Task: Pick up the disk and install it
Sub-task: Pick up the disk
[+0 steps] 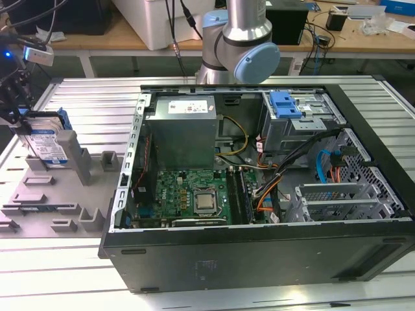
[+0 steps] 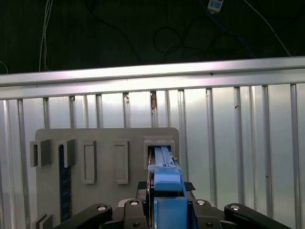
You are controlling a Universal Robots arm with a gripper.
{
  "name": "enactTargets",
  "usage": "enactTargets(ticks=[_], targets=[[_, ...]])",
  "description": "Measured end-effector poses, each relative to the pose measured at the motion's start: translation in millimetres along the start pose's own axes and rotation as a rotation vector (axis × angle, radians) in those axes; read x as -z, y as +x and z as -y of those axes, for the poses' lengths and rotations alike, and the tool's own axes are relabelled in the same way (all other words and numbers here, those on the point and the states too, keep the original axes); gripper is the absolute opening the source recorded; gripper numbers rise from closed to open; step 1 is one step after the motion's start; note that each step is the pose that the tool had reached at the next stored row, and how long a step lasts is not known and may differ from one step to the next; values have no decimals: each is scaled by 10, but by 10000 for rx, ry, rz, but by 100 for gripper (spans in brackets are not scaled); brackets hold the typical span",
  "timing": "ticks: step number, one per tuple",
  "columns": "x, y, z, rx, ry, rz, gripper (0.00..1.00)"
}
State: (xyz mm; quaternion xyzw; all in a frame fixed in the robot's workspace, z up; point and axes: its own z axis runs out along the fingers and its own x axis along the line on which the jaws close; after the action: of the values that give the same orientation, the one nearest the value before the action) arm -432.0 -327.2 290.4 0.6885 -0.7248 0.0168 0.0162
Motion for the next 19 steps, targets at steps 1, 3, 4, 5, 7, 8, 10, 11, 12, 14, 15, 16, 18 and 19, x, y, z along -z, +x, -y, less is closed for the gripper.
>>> enactTargets(ticks=[1,3,4,5,7,8,10,11,12,14,15,16,18,19], targets=[[-1,0,0,0,0,0,37],[-2,0,0,0,0,0,37],[-3,0,0,0,-1,0,37],[-4,0,0,0,0,0,37],[-5,0,0,0,0,0,37],[-6,0,0,0,0,0,37],[-7,0,0,0,-1,-1,37],[-7,0,0,0,-1,-1,37],[-8,0,0,0,-1,0,37],[-10,0,0,0,0,0,37],[-10,0,0,0,0,0,37],[-21,-2,2,-2,25,12,37],[-14,-1,1,0,5,2,44],[-13,0,0,0,3,1,50]])
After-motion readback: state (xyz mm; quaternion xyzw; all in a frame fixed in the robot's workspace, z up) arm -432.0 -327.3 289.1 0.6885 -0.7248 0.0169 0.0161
